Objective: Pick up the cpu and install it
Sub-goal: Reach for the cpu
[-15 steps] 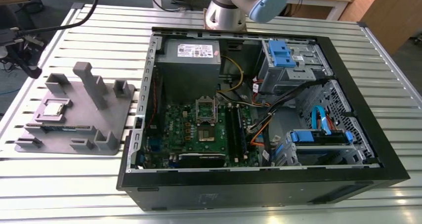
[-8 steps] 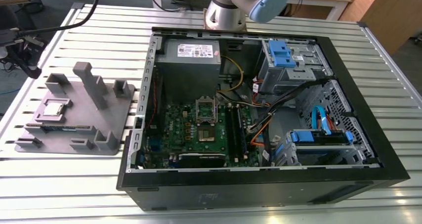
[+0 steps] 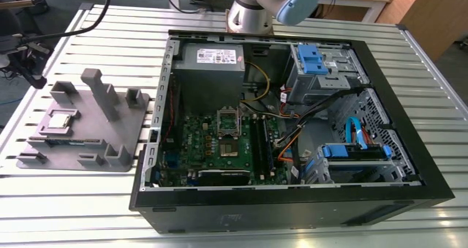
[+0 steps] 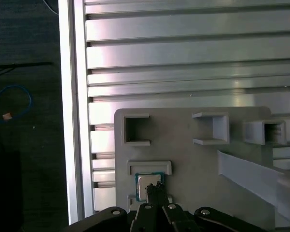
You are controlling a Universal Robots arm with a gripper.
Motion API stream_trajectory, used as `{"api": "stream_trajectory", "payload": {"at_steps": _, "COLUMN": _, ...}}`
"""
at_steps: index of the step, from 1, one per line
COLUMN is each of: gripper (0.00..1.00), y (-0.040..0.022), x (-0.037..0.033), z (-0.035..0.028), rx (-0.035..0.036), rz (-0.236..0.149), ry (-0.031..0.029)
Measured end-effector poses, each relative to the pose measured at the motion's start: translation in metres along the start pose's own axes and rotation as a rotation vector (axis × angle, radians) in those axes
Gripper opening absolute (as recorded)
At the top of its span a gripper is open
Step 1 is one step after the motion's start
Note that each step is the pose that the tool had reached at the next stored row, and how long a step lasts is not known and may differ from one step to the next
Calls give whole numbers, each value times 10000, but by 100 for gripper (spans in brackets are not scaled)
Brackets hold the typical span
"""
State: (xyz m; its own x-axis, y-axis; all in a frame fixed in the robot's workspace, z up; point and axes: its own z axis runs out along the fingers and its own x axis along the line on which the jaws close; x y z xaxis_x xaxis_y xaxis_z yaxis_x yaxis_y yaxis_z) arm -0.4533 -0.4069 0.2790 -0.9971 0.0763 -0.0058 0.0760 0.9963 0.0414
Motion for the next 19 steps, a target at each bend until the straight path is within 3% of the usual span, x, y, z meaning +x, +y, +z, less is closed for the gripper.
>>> {"api": "stream_trajectory", "payload": {"at_steps": 19, "gripper": 11, "y": -77, "x": 32, "z": 205, "rx": 0, "rz": -1, "ry": -12}}
